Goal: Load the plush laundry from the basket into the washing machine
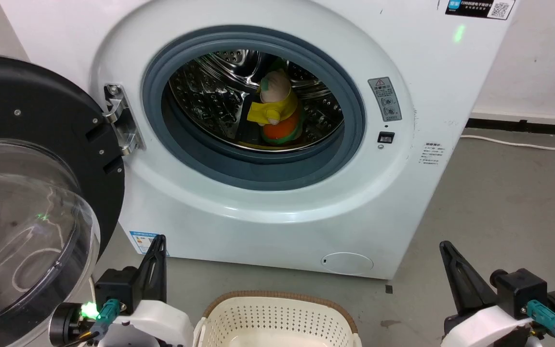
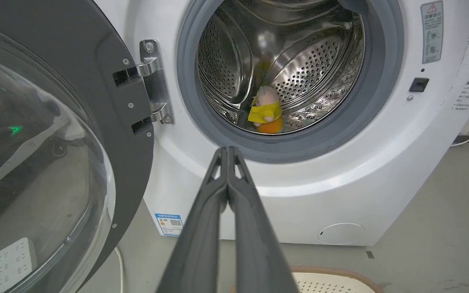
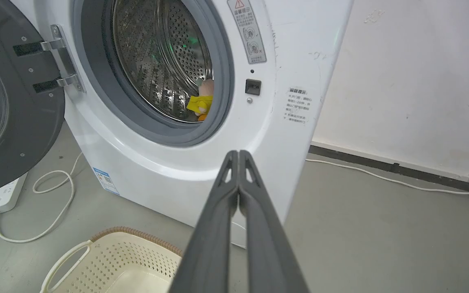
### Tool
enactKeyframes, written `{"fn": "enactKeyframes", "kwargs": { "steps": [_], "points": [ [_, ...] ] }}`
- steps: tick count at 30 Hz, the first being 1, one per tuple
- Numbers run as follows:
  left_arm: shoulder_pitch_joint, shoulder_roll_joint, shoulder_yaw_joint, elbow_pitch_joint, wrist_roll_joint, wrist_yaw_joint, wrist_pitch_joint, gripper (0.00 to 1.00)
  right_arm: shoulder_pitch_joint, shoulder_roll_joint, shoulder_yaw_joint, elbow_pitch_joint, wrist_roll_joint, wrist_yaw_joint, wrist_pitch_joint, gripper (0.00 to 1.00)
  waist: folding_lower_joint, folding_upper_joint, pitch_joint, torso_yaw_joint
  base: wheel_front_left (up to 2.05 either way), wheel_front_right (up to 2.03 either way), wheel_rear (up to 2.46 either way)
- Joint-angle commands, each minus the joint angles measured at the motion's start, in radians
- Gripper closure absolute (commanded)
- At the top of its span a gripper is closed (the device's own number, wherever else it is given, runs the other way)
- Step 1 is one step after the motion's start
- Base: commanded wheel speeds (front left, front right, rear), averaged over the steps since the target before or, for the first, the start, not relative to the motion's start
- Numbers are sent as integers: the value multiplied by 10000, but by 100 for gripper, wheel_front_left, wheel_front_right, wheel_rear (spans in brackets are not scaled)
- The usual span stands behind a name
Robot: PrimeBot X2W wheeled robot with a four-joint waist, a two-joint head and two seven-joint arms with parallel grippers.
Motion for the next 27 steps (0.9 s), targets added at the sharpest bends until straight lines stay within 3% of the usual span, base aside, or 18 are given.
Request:
{"fn": "enactKeyframes", "kwargs": {
  "steps": [1,27],
  "points": [
    [89,-38,72,-67,109,-47,41,100,-154,1,10,8,-71,-8,41,100,0,0,-2,1,0,0,0],
    [108,-271,448,-229,595,-83,484,100,-262,1,47,11,-256,-9,486,100,0,0,-67,6,0,0,0]
  ]
}}
